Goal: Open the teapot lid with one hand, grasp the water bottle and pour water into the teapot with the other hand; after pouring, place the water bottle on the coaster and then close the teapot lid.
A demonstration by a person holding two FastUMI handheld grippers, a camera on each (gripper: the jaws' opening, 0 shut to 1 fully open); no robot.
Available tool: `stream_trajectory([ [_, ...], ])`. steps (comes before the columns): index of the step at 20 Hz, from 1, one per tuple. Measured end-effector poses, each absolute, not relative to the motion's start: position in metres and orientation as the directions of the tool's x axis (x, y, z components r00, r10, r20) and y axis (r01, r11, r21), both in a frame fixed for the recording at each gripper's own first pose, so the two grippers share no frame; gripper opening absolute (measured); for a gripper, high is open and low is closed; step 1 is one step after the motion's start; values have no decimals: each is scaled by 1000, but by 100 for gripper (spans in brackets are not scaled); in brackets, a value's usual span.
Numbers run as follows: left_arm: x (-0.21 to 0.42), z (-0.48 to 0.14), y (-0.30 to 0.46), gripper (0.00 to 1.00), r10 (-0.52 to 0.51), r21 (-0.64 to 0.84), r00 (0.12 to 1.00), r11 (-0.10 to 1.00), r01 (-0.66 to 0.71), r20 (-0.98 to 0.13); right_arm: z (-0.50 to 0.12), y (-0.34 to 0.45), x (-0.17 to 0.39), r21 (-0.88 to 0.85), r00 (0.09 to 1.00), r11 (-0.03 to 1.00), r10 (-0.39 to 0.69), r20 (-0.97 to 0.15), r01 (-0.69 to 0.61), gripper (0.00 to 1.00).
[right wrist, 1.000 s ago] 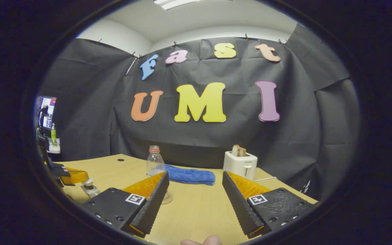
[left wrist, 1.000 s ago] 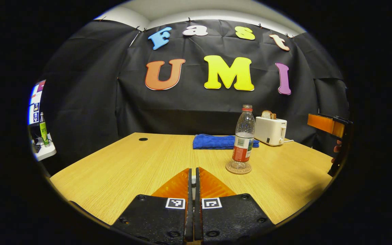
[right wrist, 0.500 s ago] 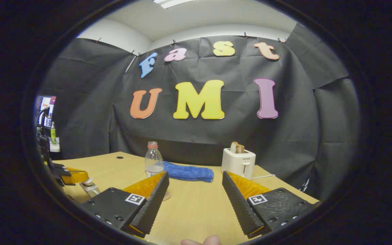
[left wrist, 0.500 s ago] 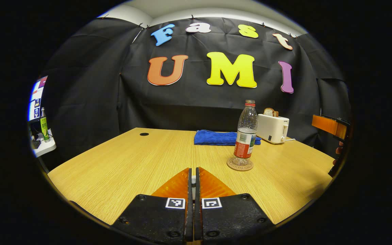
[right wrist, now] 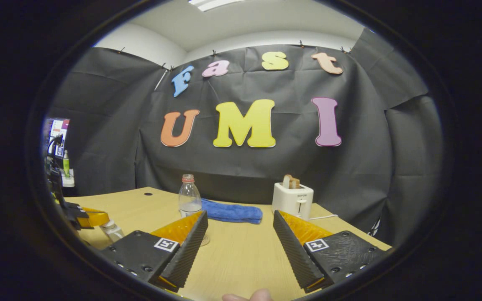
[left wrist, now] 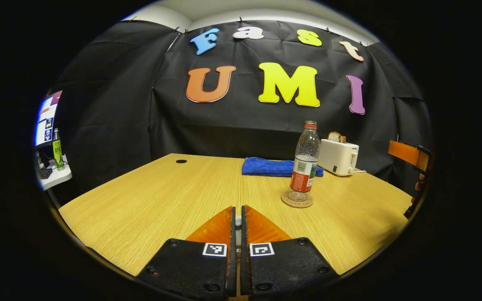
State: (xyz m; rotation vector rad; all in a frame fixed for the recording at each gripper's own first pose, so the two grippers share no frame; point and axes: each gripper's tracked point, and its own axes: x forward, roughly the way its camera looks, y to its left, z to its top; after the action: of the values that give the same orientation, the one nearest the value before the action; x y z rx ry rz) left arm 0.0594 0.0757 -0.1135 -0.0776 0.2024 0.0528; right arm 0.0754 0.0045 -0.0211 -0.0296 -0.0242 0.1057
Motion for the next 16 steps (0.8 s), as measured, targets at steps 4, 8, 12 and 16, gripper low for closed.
stream_trajectory([
  [4,60,-112,70,10,43,-77,979,995,-60,-200,-19,-1,72,-30,995,995,99,22,-98,94],
  [8,56,-91,70,69,79,-55,985,995,-88,-154,-10,-7,67,-21,995,996,92,39,-91,94],
  [12,50,-37,64,99,134,-43,988,990,-137,-77,-1,-19,60,-13,997,998,69,42,-69,93],
  [16,42,36,37,99,141,-41,989,989,-140,36,25,-29,51,1,997,998,57,55,-57,93],
])
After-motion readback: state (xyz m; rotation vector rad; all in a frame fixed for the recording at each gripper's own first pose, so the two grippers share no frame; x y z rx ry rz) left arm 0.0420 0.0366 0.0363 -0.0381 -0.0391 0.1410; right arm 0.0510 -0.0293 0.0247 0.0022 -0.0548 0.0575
